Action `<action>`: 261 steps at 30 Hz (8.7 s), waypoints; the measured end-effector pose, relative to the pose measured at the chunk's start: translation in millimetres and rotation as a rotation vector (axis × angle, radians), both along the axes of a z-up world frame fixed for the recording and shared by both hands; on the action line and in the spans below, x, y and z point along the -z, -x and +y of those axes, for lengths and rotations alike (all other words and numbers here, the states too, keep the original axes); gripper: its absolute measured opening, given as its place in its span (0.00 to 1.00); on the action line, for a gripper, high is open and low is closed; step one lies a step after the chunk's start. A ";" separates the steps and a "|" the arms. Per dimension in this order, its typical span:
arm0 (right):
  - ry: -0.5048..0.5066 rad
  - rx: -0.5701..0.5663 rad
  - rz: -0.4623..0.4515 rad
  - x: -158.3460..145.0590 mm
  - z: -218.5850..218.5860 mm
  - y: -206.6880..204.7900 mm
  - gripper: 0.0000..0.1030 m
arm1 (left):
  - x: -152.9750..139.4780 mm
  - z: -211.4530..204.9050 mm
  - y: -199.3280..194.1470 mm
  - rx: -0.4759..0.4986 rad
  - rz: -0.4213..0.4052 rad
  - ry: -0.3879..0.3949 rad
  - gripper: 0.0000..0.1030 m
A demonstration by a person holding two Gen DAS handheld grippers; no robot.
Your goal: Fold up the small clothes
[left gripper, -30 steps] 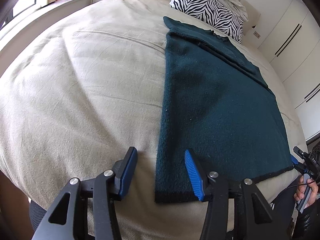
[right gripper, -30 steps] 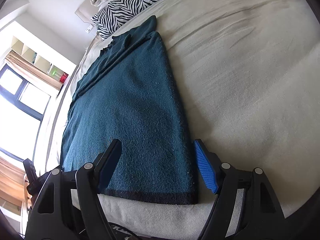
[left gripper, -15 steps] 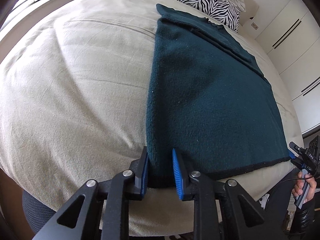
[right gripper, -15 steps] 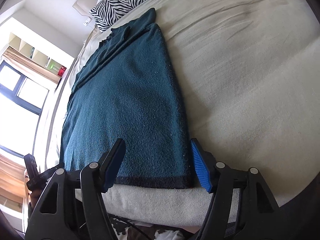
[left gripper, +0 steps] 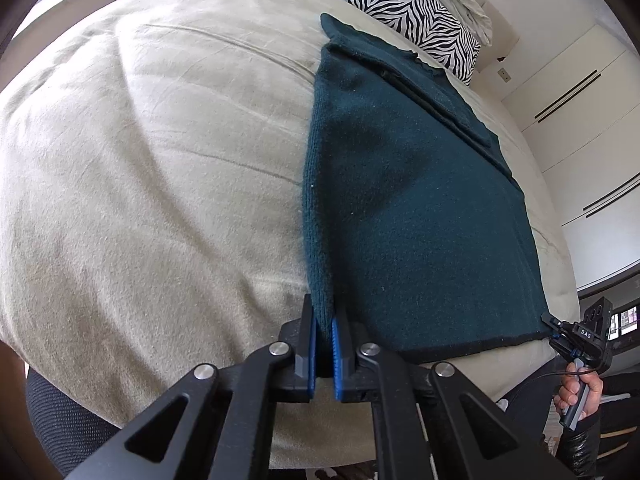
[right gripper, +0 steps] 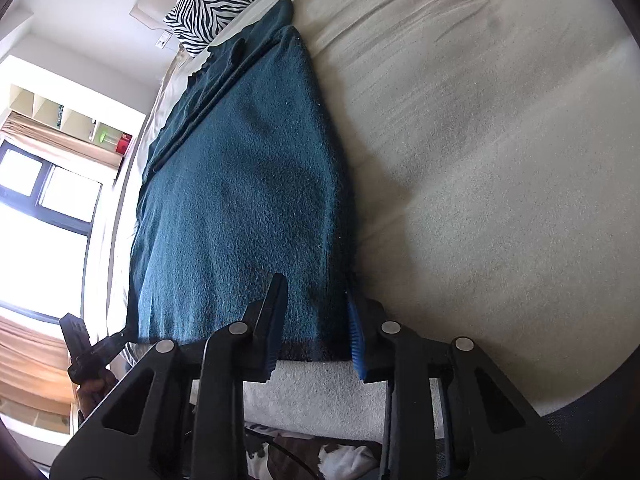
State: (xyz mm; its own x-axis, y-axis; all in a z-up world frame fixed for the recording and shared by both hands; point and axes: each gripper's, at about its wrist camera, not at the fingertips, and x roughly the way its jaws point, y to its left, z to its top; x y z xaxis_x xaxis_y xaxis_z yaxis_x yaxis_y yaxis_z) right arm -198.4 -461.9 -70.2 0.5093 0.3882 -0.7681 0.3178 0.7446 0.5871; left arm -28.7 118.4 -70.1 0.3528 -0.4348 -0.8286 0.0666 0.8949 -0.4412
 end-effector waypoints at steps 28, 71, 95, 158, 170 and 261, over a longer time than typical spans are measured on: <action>-0.157 0.058 -0.337 -103.9 -15.3 -133.7 0.06 | -81.1 27.8 -89.6 -0.190 -0.159 0.532 0.07; 0.321 -0.006 -0.211 -44.9 -21.7 -334.0 0.48 | 2.8 -25.2 -276.1 -0.243 -0.183 0.220 0.57; 0.466 -0.015 -0.187 -53.1 -4.7 -294.8 0.06 | 5.6 -48.1 -254.4 -0.154 -0.234 -0.013 0.12; -0.117 0.285 -0.276 6.8 -65.3 -412.0 0.30 | 11.9 -159.5 -347.2 -0.038 -0.385 -0.395 0.67; -0.142 0.042 -0.399 -55.1 28.7 -361.7 0.40 | 12.1 -159.5 -346.0 -0.040 -0.390 -0.396 0.67; -0.330 0.458 -0.220 12.2 -17.0 -228.3 0.60 | -24.8 -190.3 -251.7 0.014 -0.320 -0.215 0.74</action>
